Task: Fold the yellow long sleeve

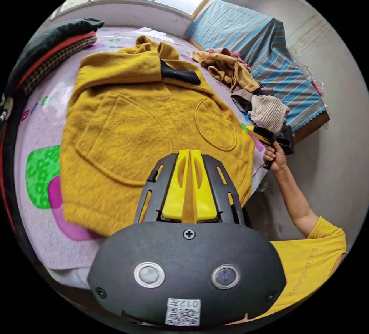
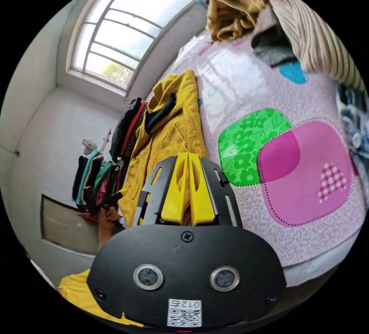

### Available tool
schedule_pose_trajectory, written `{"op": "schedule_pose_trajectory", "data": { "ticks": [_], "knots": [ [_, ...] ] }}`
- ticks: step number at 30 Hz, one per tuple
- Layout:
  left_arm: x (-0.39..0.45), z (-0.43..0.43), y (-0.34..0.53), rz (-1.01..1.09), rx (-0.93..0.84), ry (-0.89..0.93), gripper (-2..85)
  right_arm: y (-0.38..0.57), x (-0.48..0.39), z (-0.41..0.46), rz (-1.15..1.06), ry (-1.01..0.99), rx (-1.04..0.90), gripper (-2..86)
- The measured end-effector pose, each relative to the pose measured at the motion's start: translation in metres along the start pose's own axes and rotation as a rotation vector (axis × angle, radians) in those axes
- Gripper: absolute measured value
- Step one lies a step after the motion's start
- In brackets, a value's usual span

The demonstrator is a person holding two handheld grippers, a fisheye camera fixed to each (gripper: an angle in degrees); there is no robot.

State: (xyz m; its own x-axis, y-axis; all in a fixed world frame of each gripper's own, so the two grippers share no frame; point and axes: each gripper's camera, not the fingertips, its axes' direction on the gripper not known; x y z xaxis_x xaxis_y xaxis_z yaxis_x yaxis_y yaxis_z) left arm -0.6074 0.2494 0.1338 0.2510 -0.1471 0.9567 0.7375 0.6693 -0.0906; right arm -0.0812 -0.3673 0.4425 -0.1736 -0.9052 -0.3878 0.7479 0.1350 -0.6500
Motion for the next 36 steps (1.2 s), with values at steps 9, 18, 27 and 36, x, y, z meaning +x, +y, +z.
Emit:
{"op": "schedule_pose_trajectory", "data": {
  "ticks": [9,18,27,36],
  "knots": [
    [-0.009,0.003,0.066,-0.079,-0.025,-0.155,0.2,0.065,-0.036,0.04,-0.162,0.052,-0.084,0.6],
    [0.009,-0.079,0.072,-0.029,0.186,-0.333,0.3,0.078,-0.134,0.058,-0.404,0.195,-0.048,0.5],
    [-0.006,-0.025,0.043,0.03,-0.094,-0.589,0.3,0.063,-0.206,0.181,-0.566,0.338,-0.213,0.1],
    [0.029,-0.031,0.047,0.221,-0.055,-0.822,-0.1,0.061,-0.217,0.252,-0.589,0.352,-0.285,0.2]
  ]
}}
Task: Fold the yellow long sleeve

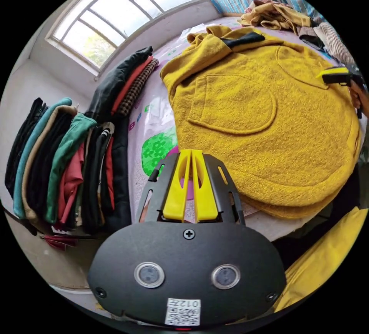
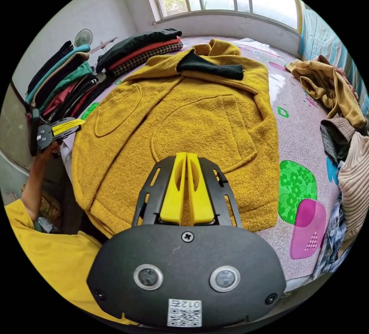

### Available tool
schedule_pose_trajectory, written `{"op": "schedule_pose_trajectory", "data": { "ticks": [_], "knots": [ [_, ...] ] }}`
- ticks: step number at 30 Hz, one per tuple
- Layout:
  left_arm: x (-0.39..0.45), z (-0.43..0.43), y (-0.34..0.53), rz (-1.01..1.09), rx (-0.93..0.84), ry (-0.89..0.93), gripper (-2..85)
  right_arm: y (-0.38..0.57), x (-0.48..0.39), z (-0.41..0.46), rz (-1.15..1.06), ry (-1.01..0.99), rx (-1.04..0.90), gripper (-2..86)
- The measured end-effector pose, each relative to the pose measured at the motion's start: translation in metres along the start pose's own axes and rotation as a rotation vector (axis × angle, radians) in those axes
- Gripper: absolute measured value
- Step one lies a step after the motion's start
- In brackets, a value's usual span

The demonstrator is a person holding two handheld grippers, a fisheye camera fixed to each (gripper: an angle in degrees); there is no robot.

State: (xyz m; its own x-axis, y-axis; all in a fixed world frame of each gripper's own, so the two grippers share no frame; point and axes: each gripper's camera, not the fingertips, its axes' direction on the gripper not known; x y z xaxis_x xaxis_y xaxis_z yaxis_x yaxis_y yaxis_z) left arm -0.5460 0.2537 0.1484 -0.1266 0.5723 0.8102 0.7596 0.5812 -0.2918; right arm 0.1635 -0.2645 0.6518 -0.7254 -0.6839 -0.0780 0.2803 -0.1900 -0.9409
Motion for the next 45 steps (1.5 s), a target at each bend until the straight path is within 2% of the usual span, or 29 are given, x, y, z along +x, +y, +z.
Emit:
{"op": "schedule_pose_trajectory", "data": {
  "ticks": [3,6,8,12,14,16,19,21,24,28,31,38,42,45],
  "knots": [
    [-0.053,-0.033,-0.024,-0.167,0.184,0.168,-0.1,-0.014,-0.009,0.011,-0.003,0.007,0.0,0.2],
    [-0.099,-0.036,-0.082,-0.269,0.306,0.216,-0.1,-0.028,-0.02,0.023,-0.012,0.029,-0.002,0.2],
    [-0.126,-0.016,-0.127,-0.374,0.294,0.226,-0.1,-0.037,-0.025,0.029,-0.015,0.036,-0.002,0.2],
    [-0.17,0.073,-0.206,-0.558,0.213,0.415,-0.1,-0.059,-0.032,0.043,-0.037,0.005,-0.01,0.2],
    [-0.188,0.116,-0.206,-0.74,0.178,0.457,0.0,-0.079,-0.035,0.045,-0.067,0.006,-0.073,0.2],
    [-0.206,0.167,-0.192,-0.888,0.147,0.529,0.3,-0.124,-0.045,0.031,-0.164,-0.014,0.006,0.2],
    [-0.216,0.216,-0.181,-0.886,0.033,0.61,0.4,-0.215,-0.072,0.021,-0.415,-0.064,0.127,0.4],
    [-0.227,0.221,-0.172,-0.924,0.082,0.66,0.5,-0.286,-0.093,0.039,-0.538,-0.067,0.13,0.6],
    [-0.245,0.23,-0.177,-0.95,0.042,0.683,0.4,-0.415,-0.132,0.109,-0.643,-0.049,-0.031,1.5],
    [-0.265,0.241,-0.184,-0.951,0.02,0.711,0.4,-0.551,-0.167,0.214,-0.544,-0.114,-0.24,4.8],
    [-0.276,0.249,-0.183,-0.983,0.026,0.754,0.3,-0.601,-0.178,0.271,-0.487,-0.105,-0.388,6.4],
    [-0.286,0.251,-0.195,-0.978,0.019,0.708,0.3,-0.635,-0.197,0.332,-0.521,-0.138,-0.588,5.4],
    [-0.284,0.245,-0.212,-0.898,-0.002,0.61,0.3,-0.642,-0.202,0.347,-0.548,-0.177,-0.619,2.8],
    [-0.283,0.248,-0.214,-0.894,0.001,0.608,0.3,-0.64,-0.212,0.343,-0.653,-0.041,-0.509,1.4]
  ]
}}
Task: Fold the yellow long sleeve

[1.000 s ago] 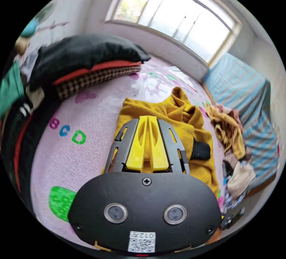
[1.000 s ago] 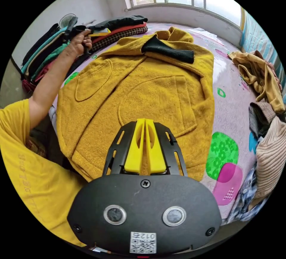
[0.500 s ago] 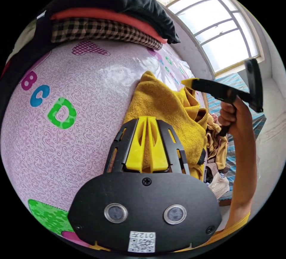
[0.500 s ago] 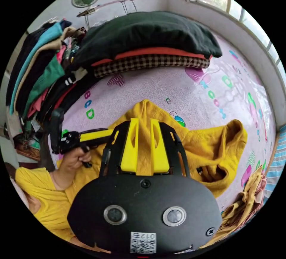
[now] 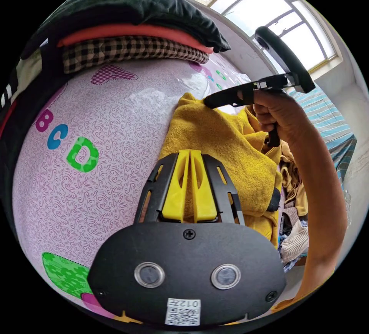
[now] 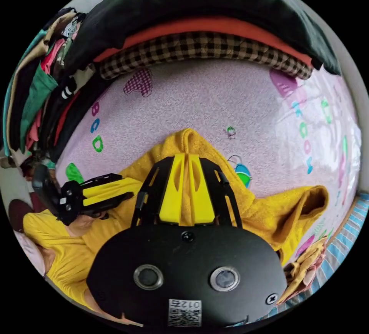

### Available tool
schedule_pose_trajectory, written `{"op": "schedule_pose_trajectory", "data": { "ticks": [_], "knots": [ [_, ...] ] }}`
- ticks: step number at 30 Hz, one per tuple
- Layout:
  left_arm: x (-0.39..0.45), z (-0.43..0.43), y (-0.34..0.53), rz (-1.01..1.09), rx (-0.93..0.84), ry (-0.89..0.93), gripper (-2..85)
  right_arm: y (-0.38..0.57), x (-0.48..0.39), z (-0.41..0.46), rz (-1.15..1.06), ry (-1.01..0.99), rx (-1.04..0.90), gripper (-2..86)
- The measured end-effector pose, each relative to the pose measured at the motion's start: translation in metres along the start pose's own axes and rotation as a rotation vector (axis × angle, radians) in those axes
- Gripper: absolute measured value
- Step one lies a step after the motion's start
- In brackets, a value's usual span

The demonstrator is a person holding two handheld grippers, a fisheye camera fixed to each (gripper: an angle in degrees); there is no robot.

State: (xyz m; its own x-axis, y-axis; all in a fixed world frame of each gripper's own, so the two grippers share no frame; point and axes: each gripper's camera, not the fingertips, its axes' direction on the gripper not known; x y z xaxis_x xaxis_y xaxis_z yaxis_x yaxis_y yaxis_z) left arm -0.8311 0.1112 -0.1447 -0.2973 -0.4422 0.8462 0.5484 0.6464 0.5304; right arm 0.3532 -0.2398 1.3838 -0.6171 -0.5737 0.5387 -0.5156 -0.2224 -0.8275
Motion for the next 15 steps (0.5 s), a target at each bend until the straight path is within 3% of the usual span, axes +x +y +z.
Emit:
{"op": "schedule_pose_trajectory", "data": {
  "ticks": [3,6,8,11,13,15],
  "knots": [
    [-0.005,0.002,0.0,-0.015,-0.003,0.041,0.3,0.001,-0.016,0.0,-0.03,0.515,0.024,0.7],
    [-0.001,0.004,0.0,-0.008,-0.007,0.029,0.4,0.012,-0.02,-0.004,-0.09,0.363,0.022,0.5],
    [0.011,0.002,0.0,0.019,-0.005,-0.022,0.4,0.035,-0.013,-0.02,-0.067,0.425,0.1,0.5],
    [0.047,-0.013,0.006,0.153,0.072,0.027,0.4,0.095,0.029,-0.058,0.13,0.507,0.244,1.0],
    [0.076,-0.009,0.019,0.256,0.112,0.161,0.4,0.152,0.077,-0.086,0.333,0.441,0.329,2.1],
    [0.09,0.016,0.025,0.289,0.03,0.223,0.3,0.189,0.111,-0.095,0.472,0.357,0.362,4.6]
  ]
}}
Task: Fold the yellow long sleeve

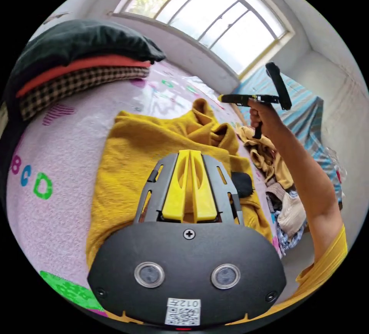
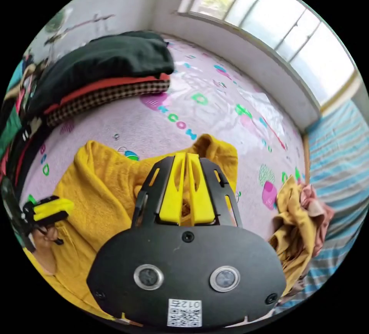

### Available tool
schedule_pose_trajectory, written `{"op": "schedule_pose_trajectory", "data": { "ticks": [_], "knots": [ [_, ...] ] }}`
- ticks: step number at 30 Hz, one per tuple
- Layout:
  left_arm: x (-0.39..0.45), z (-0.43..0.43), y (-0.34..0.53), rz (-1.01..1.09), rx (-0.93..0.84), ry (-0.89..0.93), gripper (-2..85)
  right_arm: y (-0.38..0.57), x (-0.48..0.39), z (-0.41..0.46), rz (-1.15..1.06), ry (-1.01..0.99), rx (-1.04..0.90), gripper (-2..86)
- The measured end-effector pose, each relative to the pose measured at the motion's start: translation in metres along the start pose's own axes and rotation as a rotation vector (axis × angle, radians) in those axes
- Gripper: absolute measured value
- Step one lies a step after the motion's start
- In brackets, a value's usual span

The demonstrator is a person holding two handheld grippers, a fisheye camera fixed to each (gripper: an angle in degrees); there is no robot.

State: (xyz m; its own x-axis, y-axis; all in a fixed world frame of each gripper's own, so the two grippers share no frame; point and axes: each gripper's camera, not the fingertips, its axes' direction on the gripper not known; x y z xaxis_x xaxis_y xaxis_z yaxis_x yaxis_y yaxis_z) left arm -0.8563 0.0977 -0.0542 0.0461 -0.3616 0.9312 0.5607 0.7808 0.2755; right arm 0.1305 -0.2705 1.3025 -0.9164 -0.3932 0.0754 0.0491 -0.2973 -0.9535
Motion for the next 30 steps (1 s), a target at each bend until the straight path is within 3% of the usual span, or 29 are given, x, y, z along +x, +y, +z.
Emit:
{"op": "schedule_pose_trajectory", "data": {
  "ticks": [4,8,14,17,22,28,30],
  "knots": [
    [0.011,0.045,0.014,-0.037,-0.117,-0.044,0.3,0.018,0.053,0.019,0.15,-0.068,-0.043,10.4],
    [0.018,0.053,0.021,-0.044,-0.112,-0.041,0.3,0.022,0.057,0.044,0.155,0.101,-0.04,11.6],
    [0.033,0.069,0.036,-0.045,-0.118,-0.025,0.4,0.036,0.068,0.082,0.127,0.151,-0.175,5.8],
    [0.046,0.076,0.045,-0.024,-0.121,-0.037,0.5,0.077,0.083,0.034,0.221,0.17,0.036,3.8],
    [0.092,0.078,0.067,0.117,-0.034,-0.126,0.5,0.224,0.096,-0.076,0.351,-0.152,0.384,2.9],
    [0.166,0.085,0.103,0.346,0.057,-0.34,2.3,0.365,0.097,-0.111,0.458,-0.323,0.644,2.5],
    [0.186,0.088,0.111,0.381,0.055,-0.393,4.1,0.37,0.105,-0.114,0.379,-0.323,0.618,2.4]
  ]
}}
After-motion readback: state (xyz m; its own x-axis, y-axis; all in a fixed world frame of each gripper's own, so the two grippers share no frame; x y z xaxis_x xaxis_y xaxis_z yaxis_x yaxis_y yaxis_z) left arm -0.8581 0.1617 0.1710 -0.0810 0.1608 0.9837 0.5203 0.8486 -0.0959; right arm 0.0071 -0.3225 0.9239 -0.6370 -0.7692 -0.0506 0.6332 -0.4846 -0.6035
